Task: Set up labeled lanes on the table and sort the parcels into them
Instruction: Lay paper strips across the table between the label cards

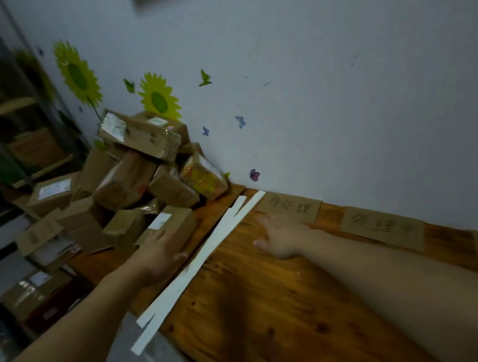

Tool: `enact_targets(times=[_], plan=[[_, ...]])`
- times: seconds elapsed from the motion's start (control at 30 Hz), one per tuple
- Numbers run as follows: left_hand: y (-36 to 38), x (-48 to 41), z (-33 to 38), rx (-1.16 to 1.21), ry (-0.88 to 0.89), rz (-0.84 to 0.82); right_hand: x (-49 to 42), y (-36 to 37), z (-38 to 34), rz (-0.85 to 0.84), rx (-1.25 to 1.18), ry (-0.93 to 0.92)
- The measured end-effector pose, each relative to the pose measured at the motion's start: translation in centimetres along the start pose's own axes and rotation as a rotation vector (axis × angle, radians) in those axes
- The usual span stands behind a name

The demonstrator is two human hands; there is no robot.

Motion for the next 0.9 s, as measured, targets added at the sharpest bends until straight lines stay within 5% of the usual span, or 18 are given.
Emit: enact_targets(times=[0.33, 0.73, 0.9], plan=[[4.4, -11.8, -6.9, 0.098, 0.071, -0.21, -12.2, 7.1, -4.3, -0.164, -0.075, 0.097], [15.2, -15.5, -12.4, -0.021, 0.383, -0.468, -10.5, 19.5, -10.4, -0.254, -0.355, 0.622], [17.8, -14.2, -13.2, 0.001, 0.399, -0.372, -9.3, 24.3, -15.6, -0.261, -0.473, 0.724]])
Point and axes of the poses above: each hand's wrist, its own x-axis away from the middle knuckle, its own y-axis out of the palm, z = x × y, the point moved 7 cm from there along -x, towards the middle knuckle, and after that the axes turned 8 degrees about y, right-handed, at the moved point
